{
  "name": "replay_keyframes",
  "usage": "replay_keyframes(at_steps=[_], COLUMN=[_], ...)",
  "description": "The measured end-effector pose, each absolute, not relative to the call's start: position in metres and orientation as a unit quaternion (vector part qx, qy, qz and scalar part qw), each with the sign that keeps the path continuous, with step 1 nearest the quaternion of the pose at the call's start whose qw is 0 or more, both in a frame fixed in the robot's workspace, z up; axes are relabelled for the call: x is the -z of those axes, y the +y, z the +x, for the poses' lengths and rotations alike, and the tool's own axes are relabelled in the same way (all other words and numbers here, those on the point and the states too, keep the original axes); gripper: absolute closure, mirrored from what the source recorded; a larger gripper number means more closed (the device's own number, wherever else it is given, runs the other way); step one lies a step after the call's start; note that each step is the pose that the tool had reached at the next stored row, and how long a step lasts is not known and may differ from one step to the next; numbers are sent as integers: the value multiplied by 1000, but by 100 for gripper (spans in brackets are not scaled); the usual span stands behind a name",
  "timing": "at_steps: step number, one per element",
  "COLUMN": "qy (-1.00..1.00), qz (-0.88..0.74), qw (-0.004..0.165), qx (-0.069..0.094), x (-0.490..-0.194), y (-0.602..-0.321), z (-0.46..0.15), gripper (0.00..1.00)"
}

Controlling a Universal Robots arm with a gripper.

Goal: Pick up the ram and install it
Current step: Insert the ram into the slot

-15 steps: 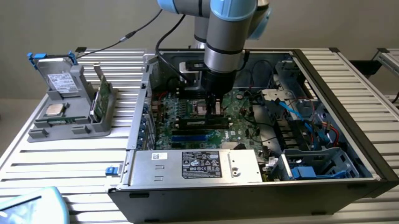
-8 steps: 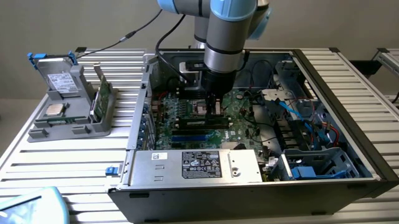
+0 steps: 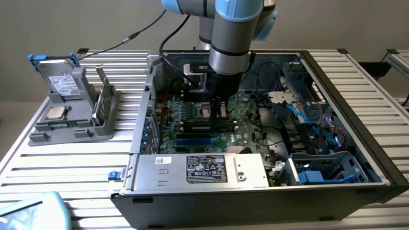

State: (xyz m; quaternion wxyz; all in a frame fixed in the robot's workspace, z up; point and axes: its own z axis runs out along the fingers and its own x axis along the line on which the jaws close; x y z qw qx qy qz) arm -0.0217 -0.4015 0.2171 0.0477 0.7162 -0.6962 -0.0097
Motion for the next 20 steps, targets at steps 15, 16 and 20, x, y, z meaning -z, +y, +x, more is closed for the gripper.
replay_keyframes(at_steps=[15,16,20], qy=[-696,-696,-696], qz=[716,716,716], qw=[47,47,48], qx=[10,10,10], x=[-233,-233,-233], y=[-401,-401,-401], z=[-34,-34,-34], gripper=[54,54,54])
